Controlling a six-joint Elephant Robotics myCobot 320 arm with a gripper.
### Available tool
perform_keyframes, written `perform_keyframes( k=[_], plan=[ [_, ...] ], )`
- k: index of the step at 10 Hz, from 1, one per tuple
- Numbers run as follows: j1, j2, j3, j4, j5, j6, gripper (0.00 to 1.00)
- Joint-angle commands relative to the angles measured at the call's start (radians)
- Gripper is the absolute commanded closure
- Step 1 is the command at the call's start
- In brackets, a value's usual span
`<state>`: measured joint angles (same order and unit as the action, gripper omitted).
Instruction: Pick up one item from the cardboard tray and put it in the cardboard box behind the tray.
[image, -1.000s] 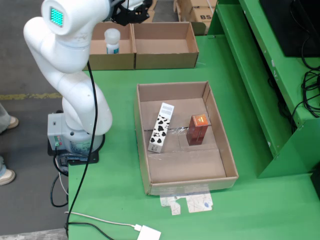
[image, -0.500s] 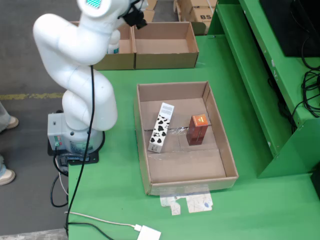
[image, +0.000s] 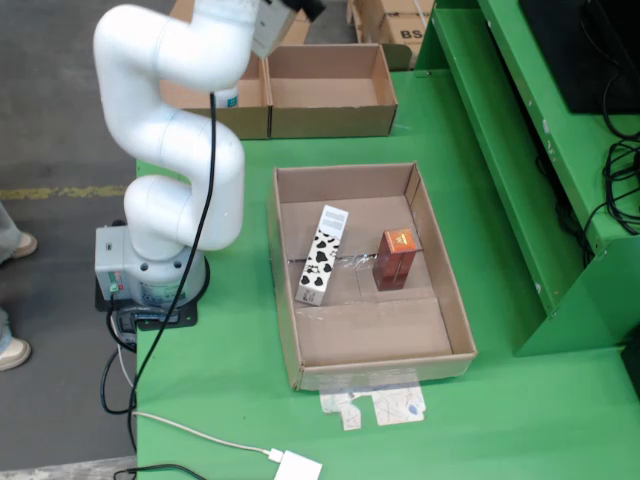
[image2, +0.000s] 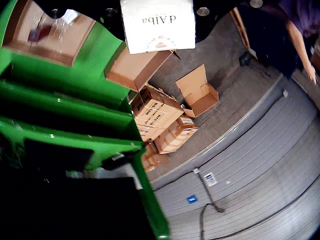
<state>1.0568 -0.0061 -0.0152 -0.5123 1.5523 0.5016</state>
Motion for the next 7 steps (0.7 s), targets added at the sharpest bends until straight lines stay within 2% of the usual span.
perform_keyframes(
  k=[1,2,3,4,5,6,7],
  plan=[
    [0.588,-0.264,0.015,0.386,-0.959,-0.316,1.0],
    [0.594,-0.313,0.015,0.478,-1.007,-0.374,1.0],
    [0.549,-0.427,0.015,0.835,-0.875,-0.527,1.0],
    [0.463,-0.496,0.015,1.019,-0.606,-0.496,1.0],
    [0.442,-0.556,0.015,1.023,-0.601,-0.39,1.0],
    [0.394,-0.64,0.015,1.024,-0.6,-0.427,1.0],
    [0.384,-0.655,0.015,1.024,-0.6,-0.488,1.0]
  ],
)
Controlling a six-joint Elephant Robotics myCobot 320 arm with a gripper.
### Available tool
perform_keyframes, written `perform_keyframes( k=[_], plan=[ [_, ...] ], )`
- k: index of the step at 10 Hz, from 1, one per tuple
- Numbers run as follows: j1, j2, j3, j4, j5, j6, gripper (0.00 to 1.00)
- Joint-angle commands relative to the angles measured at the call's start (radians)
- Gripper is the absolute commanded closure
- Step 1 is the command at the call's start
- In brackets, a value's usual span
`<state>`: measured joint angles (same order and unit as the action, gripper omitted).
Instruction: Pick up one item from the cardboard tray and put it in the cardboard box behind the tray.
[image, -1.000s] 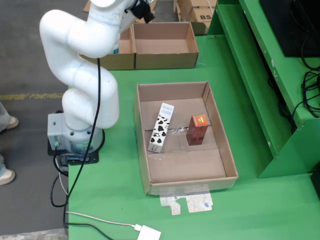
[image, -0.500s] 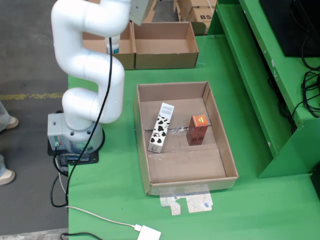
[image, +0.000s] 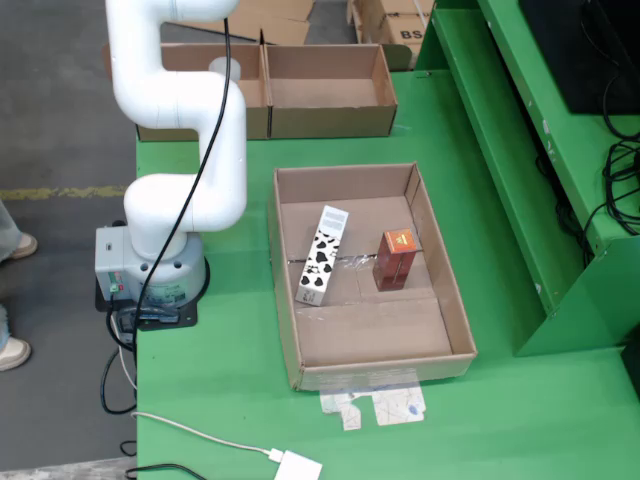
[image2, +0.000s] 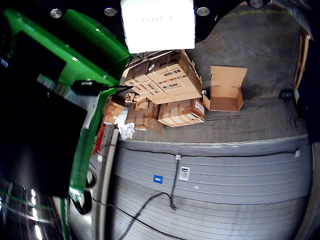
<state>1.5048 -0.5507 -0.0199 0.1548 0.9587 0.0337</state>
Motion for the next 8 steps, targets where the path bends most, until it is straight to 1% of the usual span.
perform_keyframes(
  k=[1,2,4,5,6,7,8],
  plan=[
    [-0.064,-0.111,0.02,0.357,-0.006,0.001,1.0],
    [-0.076,-0.125,0.02,0.357,-0.006,0.037,1.0],
    [-0.129,-0.182,0.02,0.357,-0.006,-0.017,1.0],
    [-0.15,-0.206,0.02,0.357,-0.006,-0.016,1.0],
    [-0.169,-0.234,0.02,0.357,-0.006,0.01,1.0],
    [-0.181,-0.254,0.02,0.357,-0.006,0.001,1.0],
    [-0.193,-0.273,0.02,0.357,-0.006,0.012,1.0]
  ],
)
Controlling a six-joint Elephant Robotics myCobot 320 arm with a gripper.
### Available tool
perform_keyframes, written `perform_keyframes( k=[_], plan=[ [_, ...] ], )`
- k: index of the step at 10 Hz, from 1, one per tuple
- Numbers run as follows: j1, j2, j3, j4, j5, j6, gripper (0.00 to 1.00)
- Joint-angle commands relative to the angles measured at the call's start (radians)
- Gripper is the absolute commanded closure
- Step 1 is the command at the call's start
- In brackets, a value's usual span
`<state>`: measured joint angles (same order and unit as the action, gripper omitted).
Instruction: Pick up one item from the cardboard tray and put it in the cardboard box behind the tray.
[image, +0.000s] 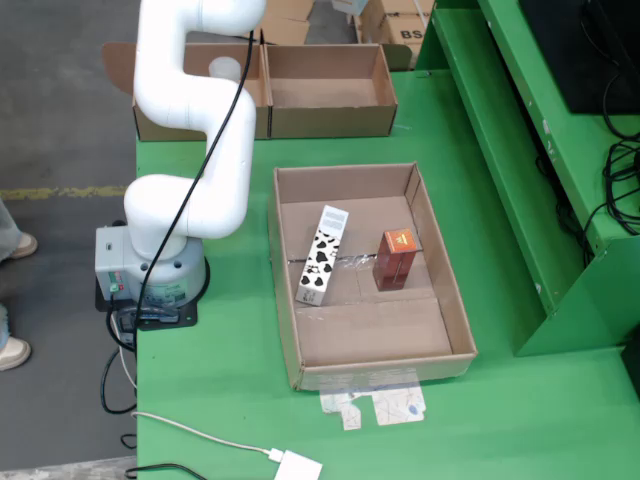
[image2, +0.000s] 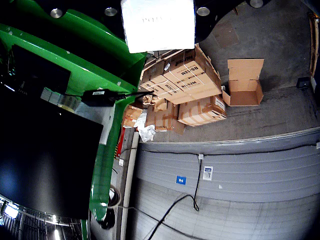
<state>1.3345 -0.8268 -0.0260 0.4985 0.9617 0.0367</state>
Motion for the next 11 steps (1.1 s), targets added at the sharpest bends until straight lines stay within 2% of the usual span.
perform_keyframes(
  k=[1,2,3,5,6,8,9,11],
  plan=[
    [-0.032,-0.014,0.026,0.013,-0.009,0.022,1.0],
    [-0.047,-0.052,0.026,0.013,-0.009,0.031,1.0],
    [-0.068,-0.119,0.026,0.013,-0.009,0.126,1.0],
    [-0.072,-0.15,0.026,0.013,-0.009,0.139,1.0],
    [-0.077,-0.204,0.026,0.013,-0.009,0.114,1.0],
    [-0.082,-0.252,0.026,0.013,-0.009,0.177,1.0],
    [-0.087,-0.274,0.026,0.013,-0.009,0.123,1.0],
    [-0.094,-0.302,0.026,0.013,-0.009,0.168,1.0]
  ],
)
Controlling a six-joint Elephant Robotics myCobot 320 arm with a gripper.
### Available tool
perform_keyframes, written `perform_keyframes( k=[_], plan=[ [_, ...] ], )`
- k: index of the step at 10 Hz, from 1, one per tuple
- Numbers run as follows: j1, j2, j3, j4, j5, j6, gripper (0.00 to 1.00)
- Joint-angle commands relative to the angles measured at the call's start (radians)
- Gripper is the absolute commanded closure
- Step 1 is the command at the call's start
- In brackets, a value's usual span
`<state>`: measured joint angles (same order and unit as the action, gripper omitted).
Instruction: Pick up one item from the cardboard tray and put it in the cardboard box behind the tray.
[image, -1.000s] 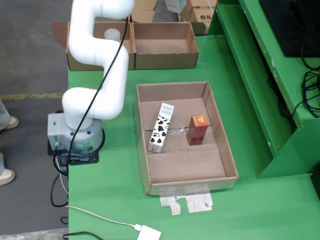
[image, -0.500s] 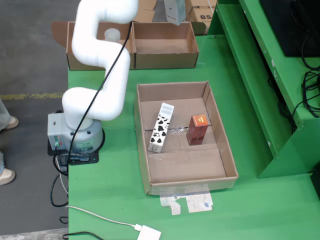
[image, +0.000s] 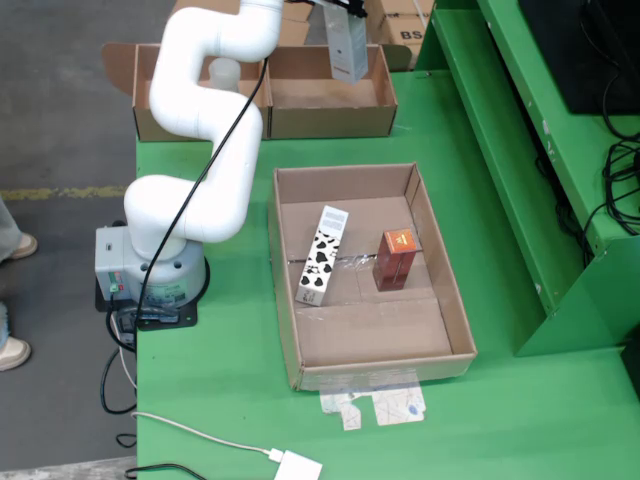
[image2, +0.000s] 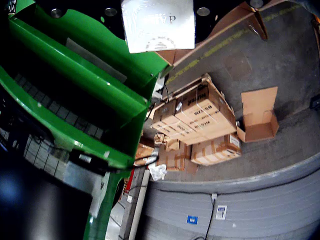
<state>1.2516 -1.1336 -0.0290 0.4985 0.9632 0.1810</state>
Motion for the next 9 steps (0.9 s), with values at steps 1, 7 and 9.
perform_keyframes(
  k=[1,7,9],
  plan=[
    [-0.024,-0.041,0.029,0.013,-0.01,0.001,1.0],
    [-0.058,-0.136,0.029,0.013,-0.01,-0.005,1.0],
    [-0.058,-0.136,0.029,0.013,-0.01,0.024,1.0]
  ],
)
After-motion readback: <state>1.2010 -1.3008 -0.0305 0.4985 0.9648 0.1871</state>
